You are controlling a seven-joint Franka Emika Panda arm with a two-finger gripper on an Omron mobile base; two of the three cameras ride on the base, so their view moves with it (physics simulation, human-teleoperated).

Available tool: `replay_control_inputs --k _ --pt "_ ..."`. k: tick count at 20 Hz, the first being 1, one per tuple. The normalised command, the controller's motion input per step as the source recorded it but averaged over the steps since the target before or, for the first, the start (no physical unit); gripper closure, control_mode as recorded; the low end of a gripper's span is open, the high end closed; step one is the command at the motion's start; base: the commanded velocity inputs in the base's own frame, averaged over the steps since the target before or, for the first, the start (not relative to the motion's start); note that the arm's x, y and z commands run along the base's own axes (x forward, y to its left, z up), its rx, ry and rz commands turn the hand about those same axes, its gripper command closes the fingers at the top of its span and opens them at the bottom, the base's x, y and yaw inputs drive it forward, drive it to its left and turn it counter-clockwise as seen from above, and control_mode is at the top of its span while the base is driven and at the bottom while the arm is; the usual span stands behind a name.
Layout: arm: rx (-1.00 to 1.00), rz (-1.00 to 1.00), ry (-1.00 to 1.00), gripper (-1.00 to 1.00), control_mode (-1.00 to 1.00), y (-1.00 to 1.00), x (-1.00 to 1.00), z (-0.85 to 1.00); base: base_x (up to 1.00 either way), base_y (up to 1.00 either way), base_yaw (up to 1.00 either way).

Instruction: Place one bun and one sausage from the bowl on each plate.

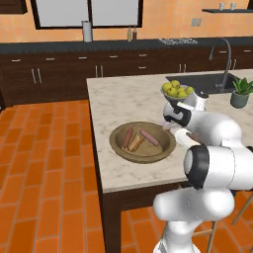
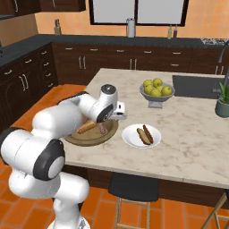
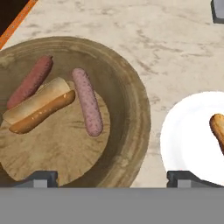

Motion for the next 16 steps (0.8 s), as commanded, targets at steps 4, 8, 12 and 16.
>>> replay_control_inputs --k 4,8,12,16 --pt "0.00 -0.14 0.00 -1.00 -1.00 0.84 -0.25 0.22 0.00 0.00 0.00" --pt "0.00 0.00 0.05 -1.00 -1.00 0.22 -0.24 0.21 0.00 0.00 0.00" --pt "0.00 0.00 0.02 -1.00 -1.00 0.19 -0.03 0.06 0.00 0.00 0.00" --pt "0.01 0.00 0.01 -1.00 -1.00 0.89 0.04 -0.13 0.00 0.00 0.00"
